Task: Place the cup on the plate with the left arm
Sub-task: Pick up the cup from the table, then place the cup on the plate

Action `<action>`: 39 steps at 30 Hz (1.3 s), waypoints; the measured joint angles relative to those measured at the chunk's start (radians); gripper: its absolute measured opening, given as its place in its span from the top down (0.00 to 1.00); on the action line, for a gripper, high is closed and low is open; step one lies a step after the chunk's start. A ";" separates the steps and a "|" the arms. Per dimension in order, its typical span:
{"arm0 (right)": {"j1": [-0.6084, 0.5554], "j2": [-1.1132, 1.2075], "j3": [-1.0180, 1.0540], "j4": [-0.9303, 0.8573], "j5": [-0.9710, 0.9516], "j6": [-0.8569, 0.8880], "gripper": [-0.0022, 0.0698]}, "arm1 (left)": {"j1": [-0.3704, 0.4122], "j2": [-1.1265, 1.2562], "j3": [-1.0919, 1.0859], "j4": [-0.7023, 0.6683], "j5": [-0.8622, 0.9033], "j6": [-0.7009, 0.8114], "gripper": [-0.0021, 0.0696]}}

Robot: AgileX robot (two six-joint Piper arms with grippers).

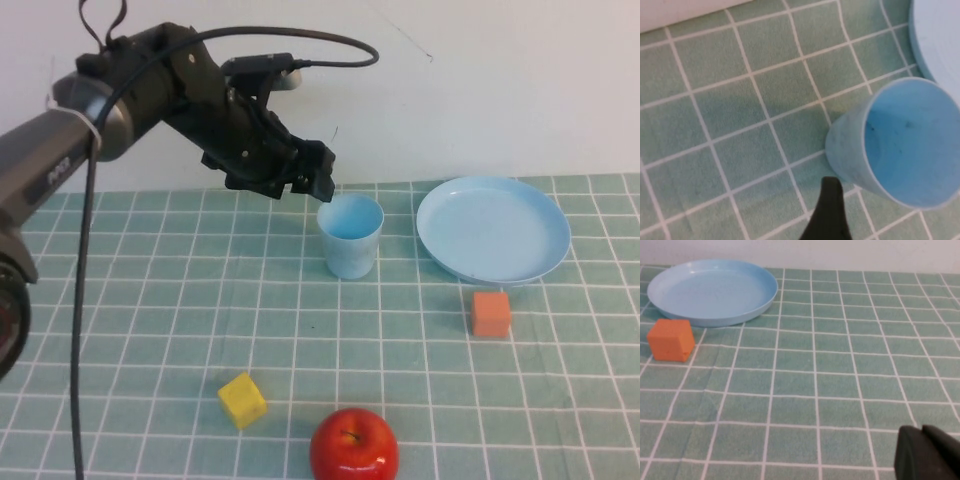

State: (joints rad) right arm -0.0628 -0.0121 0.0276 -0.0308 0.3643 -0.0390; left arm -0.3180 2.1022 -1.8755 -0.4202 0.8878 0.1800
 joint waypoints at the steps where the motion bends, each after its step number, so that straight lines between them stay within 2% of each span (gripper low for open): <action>1: 0.000 0.000 0.000 0.000 0.000 0.000 0.97 | 0.000 0.027 -0.025 0.000 0.011 -0.003 0.23; 6: 0.000 0.000 0.000 0.000 0.000 0.000 0.97 | -0.002 0.133 -0.112 0.000 0.051 -0.004 0.27; 14: 0.000 0.000 0.000 0.000 0.000 0.000 0.97 | -0.034 0.204 -0.138 0.002 0.046 -0.004 0.39; 17: 0.000 0.000 0.000 0.000 0.000 0.000 0.97 | -0.052 0.206 -0.140 0.011 0.027 0.013 0.52; 22: 0.000 0.000 0.000 0.000 0.000 0.000 0.97 | -0.065 0.206 -0.146 0.015 -0.003 0.067 0.86; 24: 0.000 0.000 0.000 0.000 0.000 0.000 0.97 | -0.066 0.206 -0.146 0.015 -0.003 0.077 0.92; 29: 0.000 0.000 0.000 0.000 0.000 0.000 0.97 | -0.067 0.208 -0.215 0.015 0.036 0.067 0.95; 34: 0.000 0.000 0.000 0.000 0.000 0.000 0.97 | -0.072 0.208 -0.380 -0.021 0.070 0.036 0.95; 39: 0.000 0.000 0.000 0.000 0.000 0.000 0.97 | -0.122 0.207 -0.479 -0.050 0.078 0.012 0.95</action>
State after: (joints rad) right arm -0.0628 -0.0121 0.0276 -0.0308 0.3643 -0.0390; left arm -0.4404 2.3088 -2.3546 -0.4702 0.9663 0.1916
